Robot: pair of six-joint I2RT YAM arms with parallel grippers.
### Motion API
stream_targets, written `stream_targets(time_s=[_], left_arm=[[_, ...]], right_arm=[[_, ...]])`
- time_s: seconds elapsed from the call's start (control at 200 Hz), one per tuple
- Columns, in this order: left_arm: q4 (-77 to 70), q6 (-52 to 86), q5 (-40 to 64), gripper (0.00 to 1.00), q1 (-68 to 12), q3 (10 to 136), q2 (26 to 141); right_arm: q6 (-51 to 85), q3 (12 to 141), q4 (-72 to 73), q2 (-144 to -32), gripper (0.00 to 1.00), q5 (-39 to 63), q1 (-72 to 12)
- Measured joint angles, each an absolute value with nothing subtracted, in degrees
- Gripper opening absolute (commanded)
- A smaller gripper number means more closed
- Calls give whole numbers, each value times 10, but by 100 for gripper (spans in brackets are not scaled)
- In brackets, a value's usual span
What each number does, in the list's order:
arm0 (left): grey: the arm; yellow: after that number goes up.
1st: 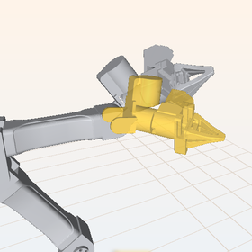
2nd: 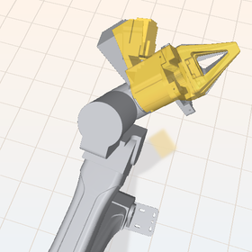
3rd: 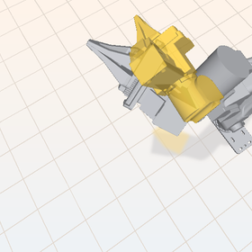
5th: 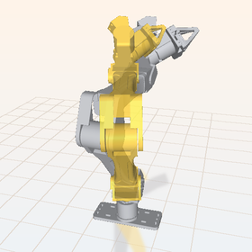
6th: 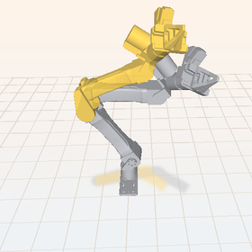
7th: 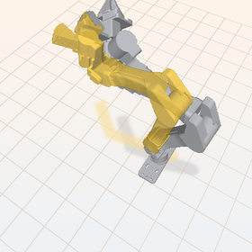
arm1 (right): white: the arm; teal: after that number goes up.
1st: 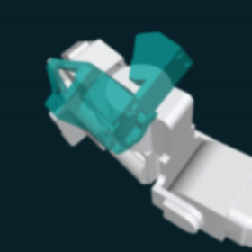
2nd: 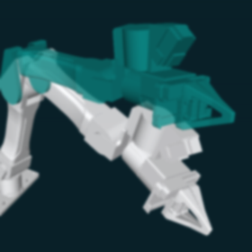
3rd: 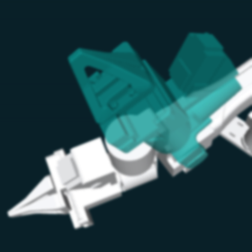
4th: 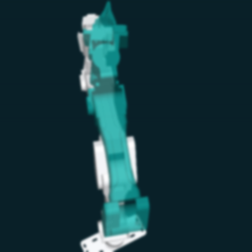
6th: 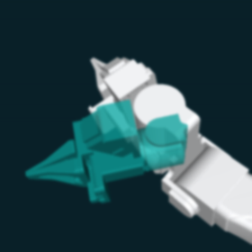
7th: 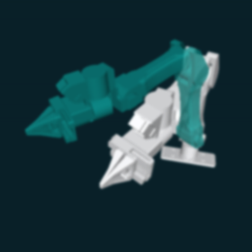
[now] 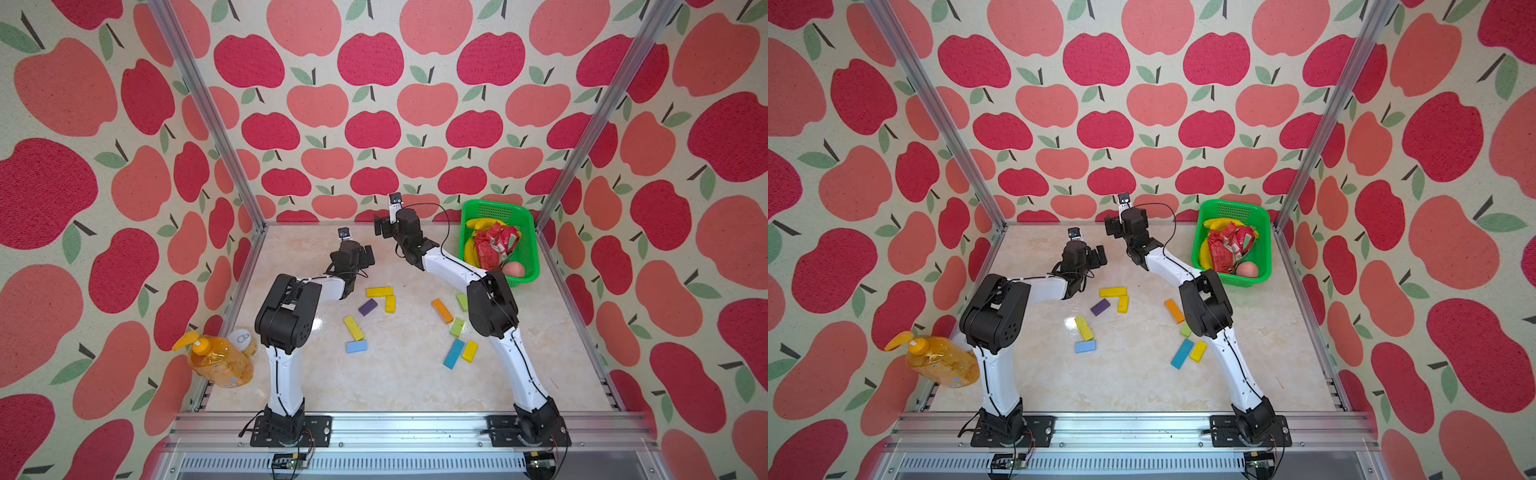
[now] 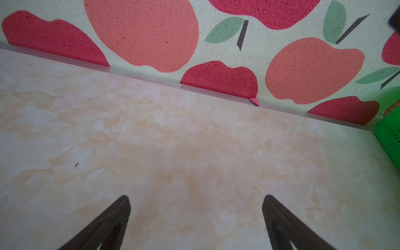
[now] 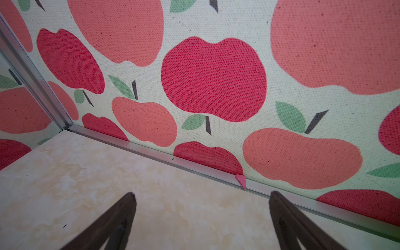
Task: Assemble the letter p with building blocks
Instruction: Assemble the building block at the center of the board.
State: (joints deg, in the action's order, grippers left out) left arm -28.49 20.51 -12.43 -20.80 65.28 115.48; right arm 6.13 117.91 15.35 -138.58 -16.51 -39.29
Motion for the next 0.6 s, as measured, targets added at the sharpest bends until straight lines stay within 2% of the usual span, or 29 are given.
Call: stream_targets(time_s=[0.16, 0.31, 0.445, 0.6], left_arm=[[-234, 232, -166, 98, -259, 626, 1147], [-150, 226, -212, 98, -302, 679, 1158], [-130, 216, -223, 98, -302, 707, 1159], [-107, 209, -217, 98, -285, 682, 1138]], right_arm=[[75, 1140, 146, -1362, 99, -137, -390], [85, 1145, 108, -1361, 99, -112, -388], [89, 1181, 16, -1361, 99, -94, -386], [112, 1207, -117, -1339, 99, -70, -385]])
